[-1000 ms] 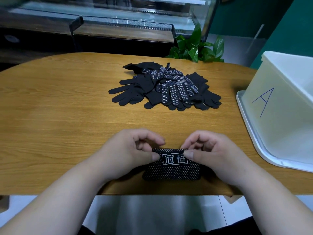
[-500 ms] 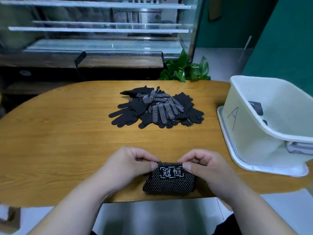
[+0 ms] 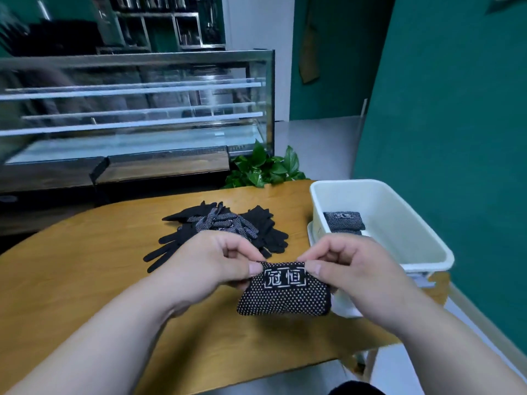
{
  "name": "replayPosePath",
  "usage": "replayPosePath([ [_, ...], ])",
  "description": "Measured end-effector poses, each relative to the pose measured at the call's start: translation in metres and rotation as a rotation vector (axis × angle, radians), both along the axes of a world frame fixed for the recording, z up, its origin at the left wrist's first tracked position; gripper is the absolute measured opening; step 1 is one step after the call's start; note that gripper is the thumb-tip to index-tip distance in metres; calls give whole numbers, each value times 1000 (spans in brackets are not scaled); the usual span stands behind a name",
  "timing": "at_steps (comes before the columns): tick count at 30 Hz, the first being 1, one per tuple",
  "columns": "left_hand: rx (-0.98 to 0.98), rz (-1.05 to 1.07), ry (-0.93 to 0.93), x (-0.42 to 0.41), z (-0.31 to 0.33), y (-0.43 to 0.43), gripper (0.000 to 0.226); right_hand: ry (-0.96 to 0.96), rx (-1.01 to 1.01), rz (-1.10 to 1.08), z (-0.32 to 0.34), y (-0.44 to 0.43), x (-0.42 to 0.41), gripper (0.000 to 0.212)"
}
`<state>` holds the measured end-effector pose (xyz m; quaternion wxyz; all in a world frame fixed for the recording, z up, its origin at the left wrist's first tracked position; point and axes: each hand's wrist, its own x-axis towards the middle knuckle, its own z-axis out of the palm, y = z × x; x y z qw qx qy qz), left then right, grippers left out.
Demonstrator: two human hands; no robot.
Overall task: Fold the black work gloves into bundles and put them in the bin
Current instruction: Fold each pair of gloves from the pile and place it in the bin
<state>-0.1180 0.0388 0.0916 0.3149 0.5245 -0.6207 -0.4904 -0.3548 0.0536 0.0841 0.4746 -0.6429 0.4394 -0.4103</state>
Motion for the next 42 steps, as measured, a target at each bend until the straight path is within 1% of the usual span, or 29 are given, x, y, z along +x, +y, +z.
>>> replayPosePath([
  [2,-12,-25,12,-19,12,-11,15,-27,6,-7,14,-8,-17,23],
  [4,-27,-27,13,-41,24,-22,8,-1,3,-35,25,-18,-37,25],
  [7,-43,-32,-15,-73,36,-43,2,88,5,-105,33,-36,-66,14],
  [13,-77,0,-106,-130,32,-107,6,283,-25,-215,31,-93,-113,13],
  [14,-100,10,-162,-137,29,-119,9,323,-18,-231,27,-105,-117,13],
  [16,-178,3,-347,-152,21,-145,10,403,21,-249,18,-129,-125,14],
  [21,-238,-122,-750,-184,-6,-193,4,675,166,-227,-9,-179,-140,23],
  [22,-279,-142,-852,-190,-12,-199,8,730,184,-211,-13,-186,-140,25],
  [24,-374,-202,-1034,-202,-22,-204,18,843,192,-188,-17,-197,-137,25],
  [26,-456,-259,-1176,-215,-29,-206,13,978,187,-168,-21,-209,-132,26],
  [27,-467,-281,-1222,-221,-31,-207,13,1052,184,-156,-24,-213,-130,26],
  [29,-445,-308,-1257,-227,-37,-211,18,1163,178,-132,-30,-221,-126,23],
  [33,-360,-298,-1260,-232,-42,-219,18,1237,216,-84,-44,-227,-121,17],
  [36,-330,-297,-1276,-236,-42,-218,18,1231,253,-98,-50,-228,-119,19],
  [42,-292,-265,-1246,-240,-50,-219,20,1240,200,-133,-63,-232,-121,20],
])
